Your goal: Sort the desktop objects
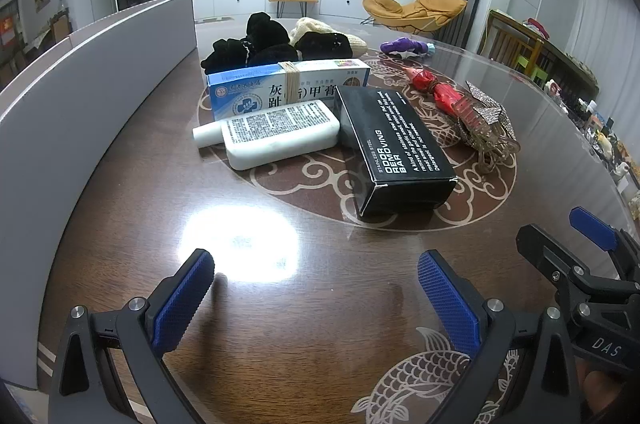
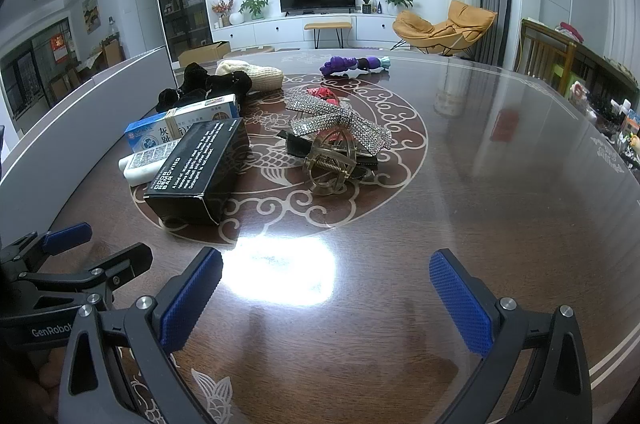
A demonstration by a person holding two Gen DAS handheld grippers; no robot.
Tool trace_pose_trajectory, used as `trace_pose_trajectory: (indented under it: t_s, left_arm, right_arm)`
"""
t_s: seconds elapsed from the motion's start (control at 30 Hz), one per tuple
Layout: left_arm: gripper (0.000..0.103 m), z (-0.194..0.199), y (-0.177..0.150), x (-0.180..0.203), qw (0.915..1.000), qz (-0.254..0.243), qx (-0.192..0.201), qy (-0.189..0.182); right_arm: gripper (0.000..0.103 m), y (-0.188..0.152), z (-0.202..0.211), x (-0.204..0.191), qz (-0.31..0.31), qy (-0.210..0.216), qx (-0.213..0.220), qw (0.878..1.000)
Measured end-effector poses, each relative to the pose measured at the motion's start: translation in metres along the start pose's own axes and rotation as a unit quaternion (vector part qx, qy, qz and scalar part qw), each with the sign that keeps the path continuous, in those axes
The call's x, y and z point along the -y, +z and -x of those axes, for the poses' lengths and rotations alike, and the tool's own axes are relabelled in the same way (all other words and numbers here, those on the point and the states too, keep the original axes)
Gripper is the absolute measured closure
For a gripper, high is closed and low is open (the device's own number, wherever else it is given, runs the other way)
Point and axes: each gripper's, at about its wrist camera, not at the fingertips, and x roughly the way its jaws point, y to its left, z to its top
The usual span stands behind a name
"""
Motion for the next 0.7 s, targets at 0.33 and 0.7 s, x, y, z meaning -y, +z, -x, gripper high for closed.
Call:
trace_pose_trajectory:
  t_s: [0.33, 0.7]
  left_arm:
    - [0.000, -0.0029, -0.0016, -0.0042, 0.9998, 0.018, -0.009, -0.009]
    - [0.000, -0.0049, -0.0010, -0.0011, 0.9997, 0.018, -0.015, -0.008]
  right_arm:
    - [0.000, 0.0006, -0.0036, -0.0010, 0.004, -0.010, -0.011, 1.000]
    - [0.000, 0.0013, -0.0072, -0.0020, 0.005, -0.028, -0.017, 0.999]
